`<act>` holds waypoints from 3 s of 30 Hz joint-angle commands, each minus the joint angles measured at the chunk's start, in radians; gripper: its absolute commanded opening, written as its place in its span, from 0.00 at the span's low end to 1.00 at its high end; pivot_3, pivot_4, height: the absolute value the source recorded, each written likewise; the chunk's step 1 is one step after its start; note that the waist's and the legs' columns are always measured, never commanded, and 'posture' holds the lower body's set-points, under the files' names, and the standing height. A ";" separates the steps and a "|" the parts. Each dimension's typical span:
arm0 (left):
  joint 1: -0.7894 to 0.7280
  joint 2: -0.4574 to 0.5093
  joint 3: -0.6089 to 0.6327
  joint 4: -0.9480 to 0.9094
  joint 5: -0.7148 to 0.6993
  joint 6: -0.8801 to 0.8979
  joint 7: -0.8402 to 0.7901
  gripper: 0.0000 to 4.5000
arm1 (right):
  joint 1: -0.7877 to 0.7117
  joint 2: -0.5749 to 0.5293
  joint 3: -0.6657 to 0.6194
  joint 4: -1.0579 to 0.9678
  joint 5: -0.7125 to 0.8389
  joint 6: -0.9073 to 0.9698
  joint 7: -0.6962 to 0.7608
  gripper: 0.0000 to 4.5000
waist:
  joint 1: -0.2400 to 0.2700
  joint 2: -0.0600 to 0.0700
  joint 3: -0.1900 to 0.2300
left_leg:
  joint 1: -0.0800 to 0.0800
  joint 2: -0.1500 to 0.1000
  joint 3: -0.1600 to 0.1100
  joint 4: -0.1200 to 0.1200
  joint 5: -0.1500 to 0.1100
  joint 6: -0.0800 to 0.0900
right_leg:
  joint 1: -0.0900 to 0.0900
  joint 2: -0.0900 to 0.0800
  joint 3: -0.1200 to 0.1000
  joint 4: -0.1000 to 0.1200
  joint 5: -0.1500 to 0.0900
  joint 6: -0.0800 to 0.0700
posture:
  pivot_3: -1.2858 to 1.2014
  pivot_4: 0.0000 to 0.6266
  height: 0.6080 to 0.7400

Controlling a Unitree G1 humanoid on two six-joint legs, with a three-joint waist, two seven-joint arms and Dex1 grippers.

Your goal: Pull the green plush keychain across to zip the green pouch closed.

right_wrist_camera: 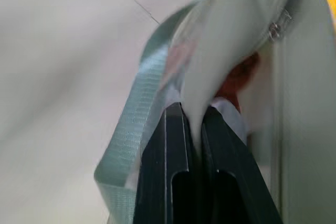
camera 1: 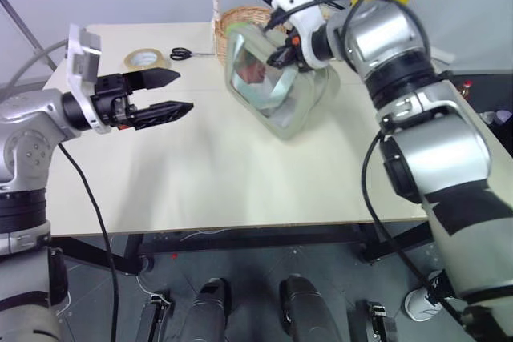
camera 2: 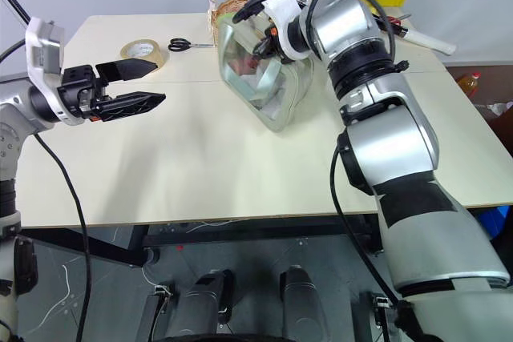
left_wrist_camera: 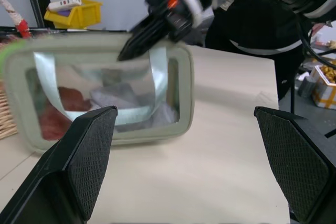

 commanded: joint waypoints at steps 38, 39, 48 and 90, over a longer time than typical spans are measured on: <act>0.009 0.021 0.029 -0.013 -0.008 -0.031 -0.023 1.00 | 0.418 -0.182 0.058 -0.882 0.044 0.013 0.248 0.01 | 0.004 0.000 0.000 | 0.002 0.001 -0.002 0.002 0.001 -0.002 | 0.004 -0.001 -0.001 0.001 0.000 0.000 | 0.52 0.24 0.34; 0.009 0.021 0.029 -0.013 -0.008 -0.031 -0.025 1.00 | 0.423 -0.182 0.058 -0.885 0.045 0.018 0.245 0.01 | 0.004 0.000 0.000 | 0.002 0.001 -0.002 0.002 0.001 -0.002 | 0.004 -0.001 -0.001 0.001 0.000 0.000 | 0.52 0.24 0.34; 0.009 0.029 0.026 -0.015 -0.009 -0.024 -0.038 1.00 | 0.436 -0.210 0.044 -0.921 0.060 0.061 0.246 0.43 | 0.004 0.000 0.000 | 0.003 0.002 -0.002 0.002 0.001 -0.002 | 0.005 -0.001 -0.001 0.001 0.000 0.000 | 0.52 0.24 0.34; -0.134 -0.031 -0.124 0.487 0.320 -0.251 -0.092 1.00 | 0.659 -0.460 -0.094 -1.113 0.166 0.145 0.145 0.03 | 0.026 -0.001 -0.001 | 0.002 0.002 -0.002 0.005 0.001 -0.001 | 0.007 -0.002 -0.002 -0.002 0.000 0.000 | 0.52 0.24 0.34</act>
